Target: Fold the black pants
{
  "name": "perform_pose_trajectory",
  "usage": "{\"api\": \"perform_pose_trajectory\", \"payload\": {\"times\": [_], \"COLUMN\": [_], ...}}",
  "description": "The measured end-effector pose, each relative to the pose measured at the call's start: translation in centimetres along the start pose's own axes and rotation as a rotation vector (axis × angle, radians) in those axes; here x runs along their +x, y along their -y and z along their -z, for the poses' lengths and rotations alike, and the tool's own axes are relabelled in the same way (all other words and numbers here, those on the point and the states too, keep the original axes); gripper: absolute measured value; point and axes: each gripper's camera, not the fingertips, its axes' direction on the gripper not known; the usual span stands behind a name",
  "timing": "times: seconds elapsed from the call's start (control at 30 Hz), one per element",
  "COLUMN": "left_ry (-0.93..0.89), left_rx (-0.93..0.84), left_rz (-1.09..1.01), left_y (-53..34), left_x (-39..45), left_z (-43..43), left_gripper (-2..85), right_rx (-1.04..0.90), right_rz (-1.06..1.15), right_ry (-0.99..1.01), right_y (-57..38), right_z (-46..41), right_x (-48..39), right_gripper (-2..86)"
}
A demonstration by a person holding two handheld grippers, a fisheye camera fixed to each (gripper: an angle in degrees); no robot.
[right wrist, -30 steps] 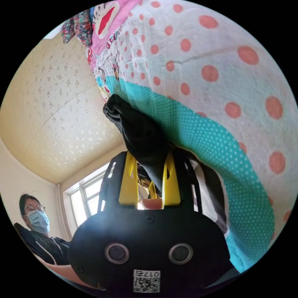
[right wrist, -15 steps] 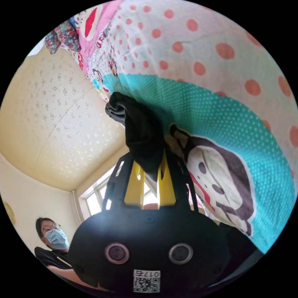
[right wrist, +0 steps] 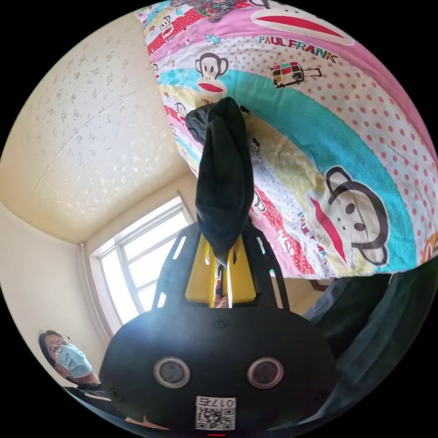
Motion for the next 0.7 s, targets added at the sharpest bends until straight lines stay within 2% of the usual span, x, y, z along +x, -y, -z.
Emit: {"api": "perform_pose_trajectory", "payload": {"times": [0.13,0.27,0.37,0.53,0.7], "left_ry": [0.016,-0.004,0.037,0.132,0.011], "left_rx": [-0.119,-0.266,-0.344,-0.281,-0.177], "left_rz": [0.055,0.222,0.203,0.313,0.329], "left_y": [-5.7,-11.7,-14.9,-14.9,-10.2], "left_x": [-0.2,-3.2,-3.6,-8.7,-9.4], "left_z": [1.9,4.8,6.1,5.1,-0.3], "left_gripper": [6.2,6.2,6.2,6.4,7.2], "right_rx": [-0.042,-0.070,-0.074,-0.045,-0.056], "right_rz": [-0.042,-0.330,-0.327,-0.486,-0.368], "right_ry": [-0.063,0.006,-0.023,-0.071,-0.141], "right_y": [-2.8,-7.5,-10.3,-9.2,-0.2], "right_z": [1.4,4.0,5.1,4.4,-1.3], "right_x": [-2.2,-1.2,-1.9,2.1,-1.5], "right_gripper": [1.8,1.7,1.5,1.6,2.5]}}
